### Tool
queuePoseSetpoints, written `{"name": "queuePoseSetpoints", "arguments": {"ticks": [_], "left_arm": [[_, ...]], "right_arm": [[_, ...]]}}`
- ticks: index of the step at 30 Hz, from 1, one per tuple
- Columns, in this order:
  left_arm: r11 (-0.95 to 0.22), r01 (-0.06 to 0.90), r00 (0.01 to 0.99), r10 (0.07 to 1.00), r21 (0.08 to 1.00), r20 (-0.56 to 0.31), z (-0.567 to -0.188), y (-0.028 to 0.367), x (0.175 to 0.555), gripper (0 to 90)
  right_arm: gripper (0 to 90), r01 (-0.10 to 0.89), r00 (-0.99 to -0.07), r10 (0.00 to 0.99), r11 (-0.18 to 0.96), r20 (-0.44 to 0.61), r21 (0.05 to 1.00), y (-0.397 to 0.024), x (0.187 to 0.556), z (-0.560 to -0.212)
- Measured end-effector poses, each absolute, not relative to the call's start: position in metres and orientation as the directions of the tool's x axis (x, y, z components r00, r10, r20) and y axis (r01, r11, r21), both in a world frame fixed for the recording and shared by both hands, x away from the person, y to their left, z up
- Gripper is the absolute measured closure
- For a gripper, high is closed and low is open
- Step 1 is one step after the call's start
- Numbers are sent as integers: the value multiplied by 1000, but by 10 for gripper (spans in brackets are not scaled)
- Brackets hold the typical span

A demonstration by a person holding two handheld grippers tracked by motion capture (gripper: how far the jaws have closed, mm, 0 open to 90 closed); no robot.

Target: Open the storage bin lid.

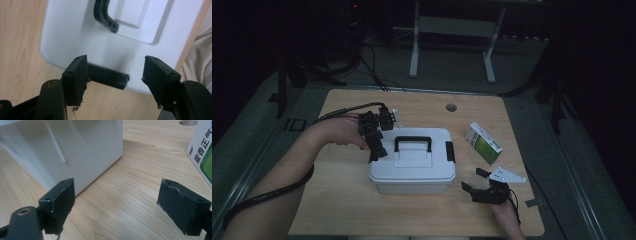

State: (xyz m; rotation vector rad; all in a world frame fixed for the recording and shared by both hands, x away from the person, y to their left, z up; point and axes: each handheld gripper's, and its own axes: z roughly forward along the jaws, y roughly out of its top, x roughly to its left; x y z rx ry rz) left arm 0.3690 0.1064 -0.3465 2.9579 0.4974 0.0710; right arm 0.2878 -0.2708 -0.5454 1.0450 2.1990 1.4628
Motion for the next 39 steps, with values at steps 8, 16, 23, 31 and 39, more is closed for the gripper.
{"name": "queuePoseSetpoints", "arguments": {"ticks": [8, 16, 23, 31, 39], "left_arm": [[-940, 302, 951, 310, 158, 25, -343, 86, 381, 367], [-952, 272, 959, 280, 138, 40, -342, 66, 389, 367], [-958, 245, 966, 254, 147, 53, -339, 50, 394, 395], [-974, 192, 978, 200, 124, 61, -344, 33, 400, 396], [-983, 172, 983, 176, 70, 45, -349, 18, 405, 403]], "right_arm": [[142, 402, -693, 707, 213, 144, 890, -272, 288, -546], [142, 402, -694, 703, 204, 152, 893, -273, 288, -545], [142, 402, -697, 701, 202, 155, 893, -274, 288, -546], [142, 405, -697, 699, 198, 161, 893, -274, 288, -546], [142, 404, -699, 696, 194, 165, 894, -275, 288, -546]]}}
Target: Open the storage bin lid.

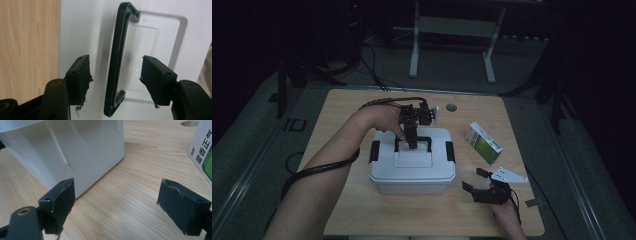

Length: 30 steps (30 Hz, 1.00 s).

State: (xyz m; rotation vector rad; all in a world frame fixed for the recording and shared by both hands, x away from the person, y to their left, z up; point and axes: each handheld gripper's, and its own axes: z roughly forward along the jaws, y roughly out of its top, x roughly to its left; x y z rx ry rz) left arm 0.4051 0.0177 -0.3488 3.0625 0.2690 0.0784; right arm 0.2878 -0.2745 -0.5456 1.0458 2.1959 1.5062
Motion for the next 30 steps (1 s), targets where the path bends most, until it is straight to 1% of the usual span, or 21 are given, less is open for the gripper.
{"name": "queuePoseSetpoints", "arguments": {"ticks": [2, 3, 4, 5, 6, 8, 9, 11, 13, 14, 16, 17, 19, 20, 22, 23, 25, 30], "left_arm": [[-984, 161, 985, 165, 76, 44, -349, 17, 406, 446], [-988, 136, 989, 139, 76, 43, -349, 16, 406, 462], [-989, 127, 990, 130, 74, 45, -350, 15, 405, 509], [-989, 127, 990, 130, 74, 45, -350, 15, 405, 526], [-992, 105, 993, 108, 66, 40, -351, 14, 405, 552], [-993, 103, 994, 105, 64, 38, -352, 13, 404, 591], [-994, 91, 995, 94, 60, 37, -352, 13, 404, 591], [-995, 87, 996, 88, 58, 23, -353, 13, 403, 665], [-996, 74, 997, 75, 53, 22, -354, 13, 402, 700], [-996, 74, 997, 75, 53, 22, -354, 13, 402, 734], [-996, 75, 997, 76, 51, 15, -354, 14, 402, 764], [-995, 78, 997, 79, 58, 7, -354, 14, 403, 792], [-995, 78, 997, 79, 61, 9, -354, 14, 403, 811], [-996, 68, 998, 67, 65, -11, -355, 14, 402, 819], [-996, 64, 998, 63, 68, -15, -354, 14, 401, 829], [-997, 48, 999, 47, 67, -18, -354, 14, 399, 832], [-997, 46, 999, 45, 63, -12, -354, 14, 399, 833], [-997, 54, 999, 54, 62, -2, -352, 13, 397, 834]], "right_arm": [[142, 405, -700, 694, 195, 166, 893, -275, 288, -546], [142, 405, -700, 694, 194, 167, 893, -275, 288, -546], [142, 405, -700, 695, 193, 167, 894, -275, 288, -546], [142, 405, -700, 695, 193, 167, 894, -275, 288, -546], [142, 406, -699, 695, 191, 169, 894, -275, 288, -546], [142, 406, -700, 694, 191, 169, 894, -275, 288, -546], [142, 405, -701, 693, 191, 169, 894, -275, 288, -546], [143, 407, -701, 693, 193, 169, 893, -275, 288, -546], [142, 406, -702, 691, 193, 170, 893, -275, 288, -546], [142, 407, -702, 692, 193, 170, 893, -275, 288, -546], [142, 408, -702, 692, 193, 171, 892, -275, 288, -546], [142, 407, -703, 691, 194, 170, 892, -275, 288, -546], [142, 408, -702, 691, 195, 171, 892, -274, 288, -546], [142, 407, -703, 691, 194, 171, 892, -275, 288, -546], [142, 409, -701, 692, 192, 173, 892, -275, 288, -546], [142, 410, -701, 691, 190, 175, 892, -275, 289, -546], [142, 410, -701, 691, 187, 177, 893, -275, 289, -546], [142, 410, -701, 691, 189, 175, 893, -275, 288, -546]]}}
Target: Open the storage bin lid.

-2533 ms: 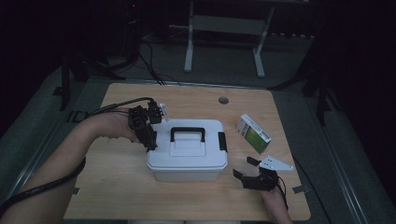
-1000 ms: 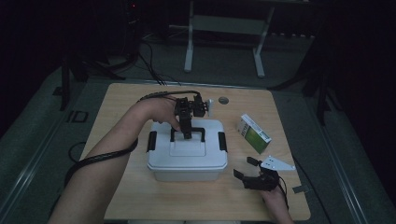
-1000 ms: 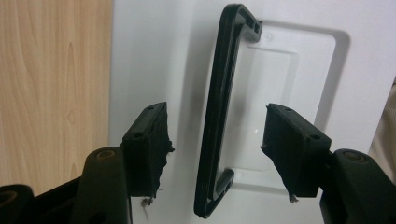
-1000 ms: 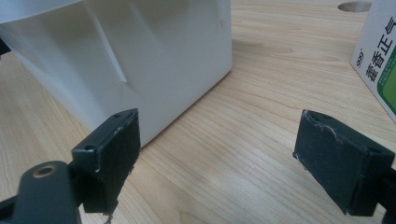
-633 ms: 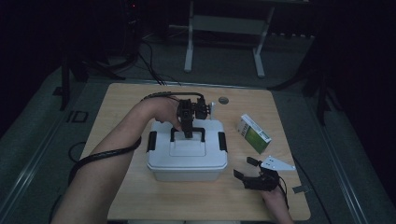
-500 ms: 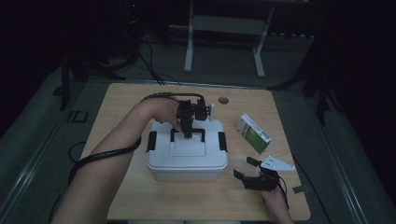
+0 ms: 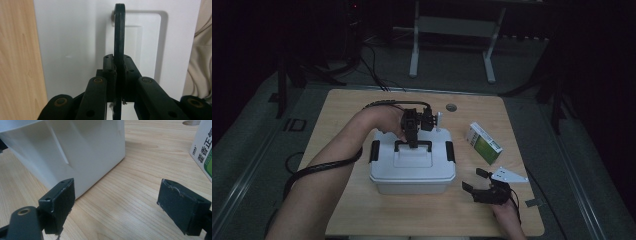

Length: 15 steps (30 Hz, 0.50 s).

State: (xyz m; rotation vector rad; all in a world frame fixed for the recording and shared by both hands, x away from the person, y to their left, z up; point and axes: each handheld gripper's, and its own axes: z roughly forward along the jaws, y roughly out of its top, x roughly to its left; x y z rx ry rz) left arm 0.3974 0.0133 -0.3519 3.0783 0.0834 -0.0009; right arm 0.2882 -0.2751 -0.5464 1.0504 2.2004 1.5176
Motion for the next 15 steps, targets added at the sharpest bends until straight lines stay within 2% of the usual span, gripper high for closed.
{"name": "queuePoseSetpoints", "arguments": {"ticks": [15], "left_arm": [[-993, 70, 996, 75, 90, 46, -321, 26, 390, 834]], "right_arm": [[142, 411, -701, 691, 191, 176, 891, -275, 288, -546]]}}
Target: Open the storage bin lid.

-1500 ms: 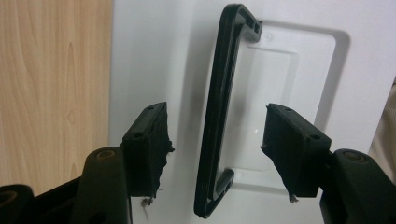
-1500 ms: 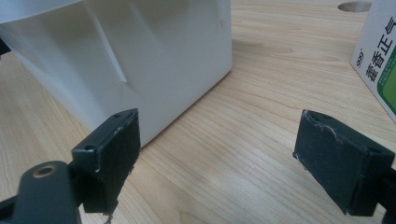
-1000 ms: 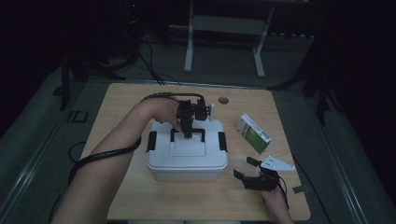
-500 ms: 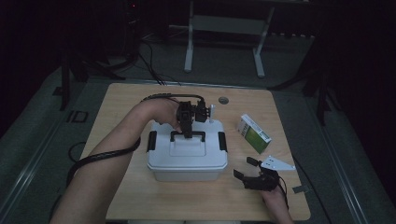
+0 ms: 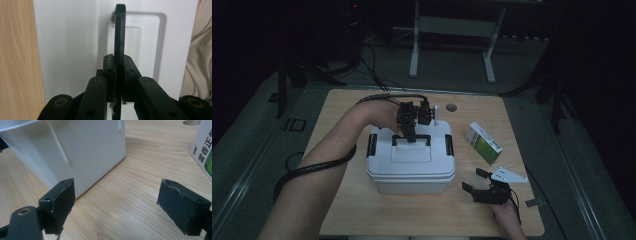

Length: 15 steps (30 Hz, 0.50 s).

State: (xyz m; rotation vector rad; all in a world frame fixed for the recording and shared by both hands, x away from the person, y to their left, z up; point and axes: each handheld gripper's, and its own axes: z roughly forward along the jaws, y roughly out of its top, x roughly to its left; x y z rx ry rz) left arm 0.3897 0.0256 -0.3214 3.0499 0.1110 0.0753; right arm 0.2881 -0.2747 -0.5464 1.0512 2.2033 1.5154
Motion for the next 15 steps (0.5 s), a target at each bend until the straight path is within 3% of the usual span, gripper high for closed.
{"name": "queuePoseSetpoints", "arguments": {"ticks": [15], "left_arm": [[-990, 90, 993, 97, 109, 61, -310, 54, 377, 834]], "right_arm": [[142, 412, -696, 697, 190, 173, 891, -275, 288, -547]]}}
